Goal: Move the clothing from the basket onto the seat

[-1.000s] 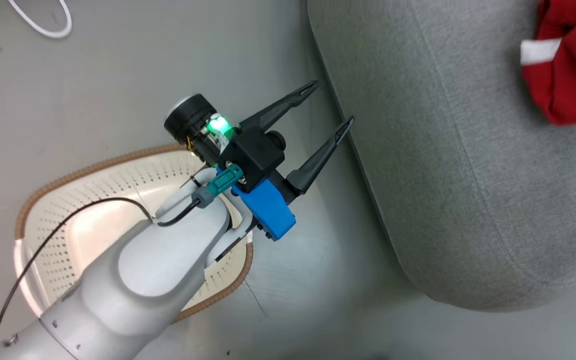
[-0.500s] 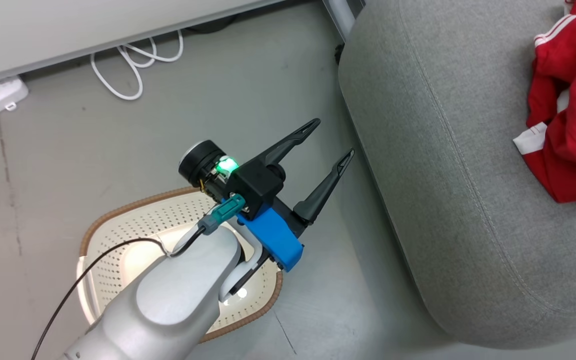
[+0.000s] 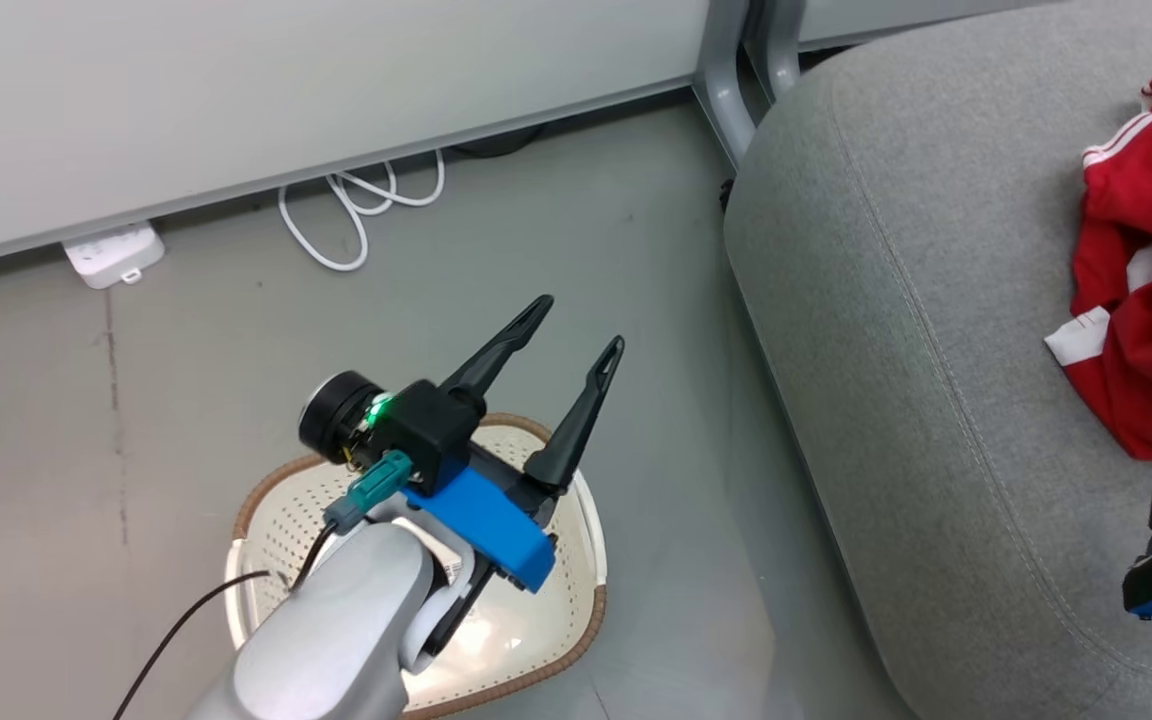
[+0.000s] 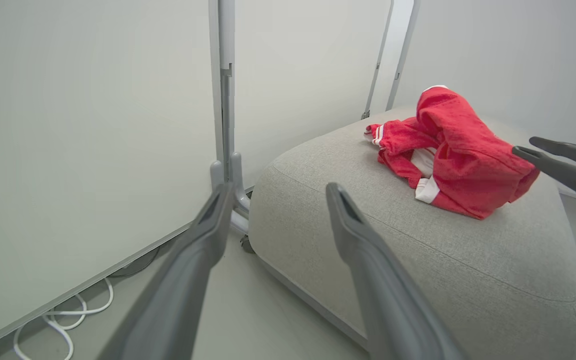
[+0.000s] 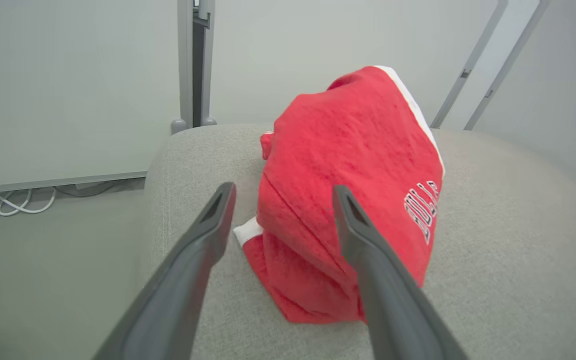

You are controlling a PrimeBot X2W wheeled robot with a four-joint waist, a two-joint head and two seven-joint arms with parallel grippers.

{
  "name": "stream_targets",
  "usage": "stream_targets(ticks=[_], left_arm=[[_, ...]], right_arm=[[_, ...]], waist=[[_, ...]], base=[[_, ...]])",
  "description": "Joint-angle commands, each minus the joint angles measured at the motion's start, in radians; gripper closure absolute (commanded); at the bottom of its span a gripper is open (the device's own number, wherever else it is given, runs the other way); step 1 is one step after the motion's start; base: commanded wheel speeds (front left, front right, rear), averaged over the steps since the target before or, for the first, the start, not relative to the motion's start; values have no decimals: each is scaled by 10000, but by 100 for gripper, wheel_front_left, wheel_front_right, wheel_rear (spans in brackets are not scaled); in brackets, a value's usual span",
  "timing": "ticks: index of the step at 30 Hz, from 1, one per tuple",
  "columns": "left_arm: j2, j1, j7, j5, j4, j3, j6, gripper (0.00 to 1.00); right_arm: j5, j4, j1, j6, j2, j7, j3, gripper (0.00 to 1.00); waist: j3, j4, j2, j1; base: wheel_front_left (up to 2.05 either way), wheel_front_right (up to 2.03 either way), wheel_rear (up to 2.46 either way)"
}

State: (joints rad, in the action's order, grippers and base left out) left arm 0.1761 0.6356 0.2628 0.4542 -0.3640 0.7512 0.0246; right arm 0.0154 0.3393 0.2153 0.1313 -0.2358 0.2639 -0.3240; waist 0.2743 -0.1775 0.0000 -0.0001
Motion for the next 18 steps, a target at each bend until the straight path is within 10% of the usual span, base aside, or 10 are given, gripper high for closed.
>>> stream_targets(ticks=[1,18], left_arm=[[68,-242,26,-59,85,-170,-57,0],[-101,-2614,27,-1274,1584,-3430,-177,0]], right_arm=[[-69,-133,-166,-11,45,6,134,0],[-244,-1601,-321,-11,434,6,1743,0]], waist=[[-180,170,0,1],[-1296,1508,0,1]], base=[[0,0,0],[0,0,0]])
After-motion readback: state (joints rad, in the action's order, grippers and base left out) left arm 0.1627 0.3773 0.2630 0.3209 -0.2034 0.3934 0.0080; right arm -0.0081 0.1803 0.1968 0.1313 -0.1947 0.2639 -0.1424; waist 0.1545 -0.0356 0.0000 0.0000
